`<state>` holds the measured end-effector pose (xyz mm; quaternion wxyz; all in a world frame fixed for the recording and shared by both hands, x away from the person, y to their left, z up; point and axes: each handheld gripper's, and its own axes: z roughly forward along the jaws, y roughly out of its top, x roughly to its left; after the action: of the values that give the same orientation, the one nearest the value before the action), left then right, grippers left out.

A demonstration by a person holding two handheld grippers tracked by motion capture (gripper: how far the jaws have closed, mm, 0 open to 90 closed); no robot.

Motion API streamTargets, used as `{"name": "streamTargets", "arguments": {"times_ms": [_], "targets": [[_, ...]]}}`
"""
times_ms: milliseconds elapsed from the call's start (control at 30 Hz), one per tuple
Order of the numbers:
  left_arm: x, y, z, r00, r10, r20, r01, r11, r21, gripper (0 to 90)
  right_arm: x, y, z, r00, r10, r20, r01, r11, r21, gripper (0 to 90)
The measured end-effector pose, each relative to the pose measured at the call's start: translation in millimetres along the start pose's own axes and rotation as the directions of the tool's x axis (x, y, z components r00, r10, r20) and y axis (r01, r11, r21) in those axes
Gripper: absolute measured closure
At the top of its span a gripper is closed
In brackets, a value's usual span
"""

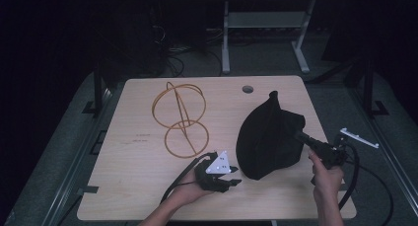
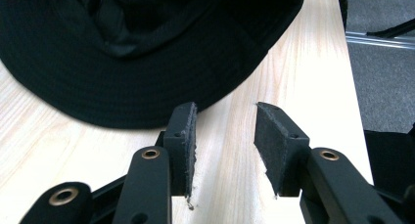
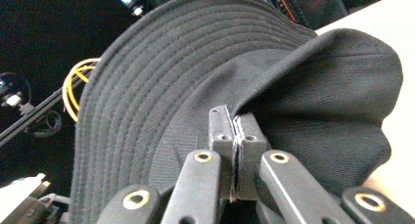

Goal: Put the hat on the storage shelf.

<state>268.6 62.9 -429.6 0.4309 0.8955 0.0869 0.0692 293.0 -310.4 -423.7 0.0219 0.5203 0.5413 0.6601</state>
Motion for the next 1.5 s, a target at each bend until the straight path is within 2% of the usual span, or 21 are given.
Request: {"name": "streamTargets", "arguments": {"times_ms": [67, 100, 433, 633, 900, 1067, 1267, 1333, 1367, 1500], "targets": [[0.2, -1.0, -2.3, 1.0, 0.005, -0.007, -0.005, 1.0, -0.002, 58.1, 6.3, 5.2, -0.5, 0.9997, -0.022, -0.005, 0.022, 1.0, 0.002, 88.7], [-0.5, -2.2, -3.7, 0.9999, -0.011, -0.005, 0.011, 0.9999, -0.006, 57.7, 14.0, 11.0, -1.0, 0.999, -0.044, -0.009, 0.044, 0.999, 0.001, 88.8], [0.9, -10.6, -14.3, 0.999, -0.043, -0.007, 0.043, 0.9989, -0.019, 53.1, 40.1, 30.3, -0.2, 0.9927, -0.118, -0.024, 0.118, 0.993, 0.002, 88.8], [1.9, -17.8, -18.7, 0.9974, -0.071, -0.008, 0.071, 0.9973, -0.019, 50.1, 47.9, 37.6, 2.7, 0.9869, -0.16, -0.021, 0.16, 0.987, 0.02, 88.8], [2.1, -21.7, -20.4, 0.9974, -0.072, -0.004, 0.072, 0.9973, -0.014, 47.9, 59.3, 48.4, 6.5, 0.9794, -0.201, -0.013, 0.202, 0.979, 0.041, 88.8], [0.8, -22.8, -21.3, 0.9958, -0.091, -0.002, 0.091, 0.9954, -0.029, 45.9, 67.0, 56.2, 7.9, 0.9737, -0.228, -0.007, 0.228, 0.973, 0.048, 88.8], [-0.5, -26.2, -22.4, 0.994, -0.109, 0.0, 0.109, 0.9936, -0.03, 42.5, 76.1, 65.6, 11.6, 0.9671, -0.254, -0.008, 0.254, 0.965, 0.06, 88.8], [0.4, -27.2, -23.9, 0.995, -0.1, -0.002, 0.1, 0.9947, -0.021, 42.3, 76.8, 66.4, 12.2, 0.967, -0.254, -0.01, 0.255, 0.965, 0.06, 88.8], [-0.3, -27.9, -24.1, 0.9933, -0.116, 0.001, 0.116, 0.993, -0.024, 41.7, 78.0, 67.6, 12.8, 0.9662, -0.258, -0.009, 0.258, 0.964, 0.061, 88.8], [0.9, -30.4, -25.9, 0.9919, -0.127, 0.0, 0.127, 0.9914, -0.032, 40.3, 83.3, 73.3, 15.0, 0.963, -0.269, -0.014, 0.269, 0.961, 0.062, 88.8]]}}
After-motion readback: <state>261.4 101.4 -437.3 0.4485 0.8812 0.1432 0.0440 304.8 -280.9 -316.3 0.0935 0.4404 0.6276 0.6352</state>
